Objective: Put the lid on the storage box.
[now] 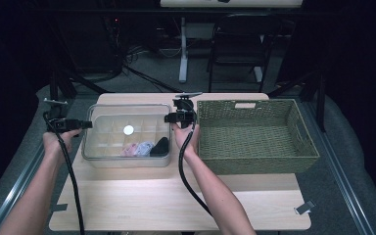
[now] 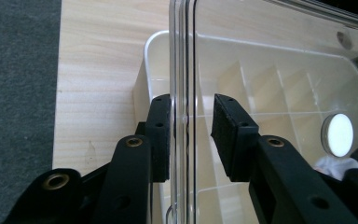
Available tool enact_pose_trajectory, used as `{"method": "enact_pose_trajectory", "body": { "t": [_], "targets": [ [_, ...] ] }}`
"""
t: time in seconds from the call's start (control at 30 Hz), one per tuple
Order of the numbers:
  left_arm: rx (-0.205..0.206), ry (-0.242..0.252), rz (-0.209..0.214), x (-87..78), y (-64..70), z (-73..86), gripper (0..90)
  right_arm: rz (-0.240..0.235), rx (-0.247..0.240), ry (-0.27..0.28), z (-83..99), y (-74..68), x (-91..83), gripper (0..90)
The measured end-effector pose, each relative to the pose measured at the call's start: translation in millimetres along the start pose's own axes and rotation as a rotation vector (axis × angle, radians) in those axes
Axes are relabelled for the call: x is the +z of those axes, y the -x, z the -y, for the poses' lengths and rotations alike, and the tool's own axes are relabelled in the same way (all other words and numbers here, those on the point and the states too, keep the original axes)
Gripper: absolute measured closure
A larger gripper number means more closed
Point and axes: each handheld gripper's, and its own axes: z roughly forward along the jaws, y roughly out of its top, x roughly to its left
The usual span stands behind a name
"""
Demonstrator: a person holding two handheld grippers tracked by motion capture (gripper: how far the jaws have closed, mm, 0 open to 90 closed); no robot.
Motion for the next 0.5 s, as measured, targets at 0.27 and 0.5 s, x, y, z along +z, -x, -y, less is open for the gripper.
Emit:
{"method": "enact_pose_trajectory", "body": {
  "t": [0.27,0.5],
  "targets": [
    [-0.031,0.003,0.011,10.0,-5.6,4.0,65.3,0.033,0.003,-0.024,1.5,2.3,12.1,63.1],
    [-0.058,-0.027,0.028,22.5,-13.7,7.5,62.1,0.041,0.029,-0.05,2.8,7.4,24.9,62.0]
  ]
}}
